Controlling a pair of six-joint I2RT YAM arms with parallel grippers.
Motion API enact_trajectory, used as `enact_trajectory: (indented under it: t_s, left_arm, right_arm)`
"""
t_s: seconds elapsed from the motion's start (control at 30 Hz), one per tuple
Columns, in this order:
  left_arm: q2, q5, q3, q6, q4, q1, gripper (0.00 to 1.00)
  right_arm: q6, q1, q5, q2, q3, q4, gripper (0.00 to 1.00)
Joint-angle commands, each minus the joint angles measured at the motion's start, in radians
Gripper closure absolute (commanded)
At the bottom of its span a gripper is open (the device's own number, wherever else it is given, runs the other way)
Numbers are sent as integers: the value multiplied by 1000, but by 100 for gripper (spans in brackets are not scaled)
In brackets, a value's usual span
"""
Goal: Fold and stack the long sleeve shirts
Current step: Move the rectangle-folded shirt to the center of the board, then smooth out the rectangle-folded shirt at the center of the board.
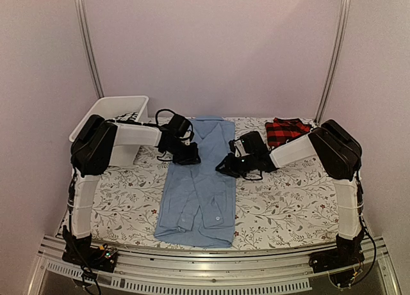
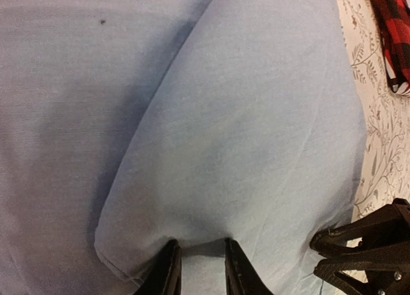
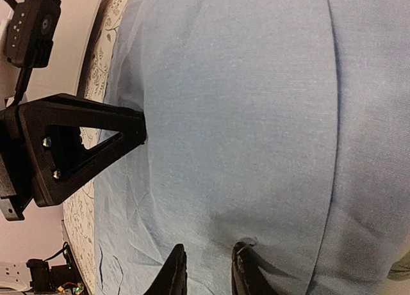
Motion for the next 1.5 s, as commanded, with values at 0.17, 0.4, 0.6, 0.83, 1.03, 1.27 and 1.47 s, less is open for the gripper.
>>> enact_trajectory:
  t_s: [0.17,0.4,0.6,0.83,1.03,1.27,1.47]
  left_arm:
    - [32,-9,88,-17,-60,-20,76]
    - [-65,-8,103,52,-102,11,73]
    - [-170,6,22,72,-92,23,73]
    - [-261,31,-77,83,-89,28,74]
    - [-349,67,-156,77,-95,30,74]
    - [-475,84,-247,60,-104,29,74]
    - [-569,80,-333,41,-94,26,74]
  right_arm:
    - [-48,-55,15,-34,-46,-72,76]
    - [-85,-53,-23,-46,37,-121,75]
    - [-110,-53,-5,-78,122,-145,72]
    - [-107,-54,-63,120,403,-149,79]
    - [-26,-62,-84,317,620,-115,88]
    - [133,-87,-83,509,764,-17,91]
    - [226,-93,-86,532,780,28,91]
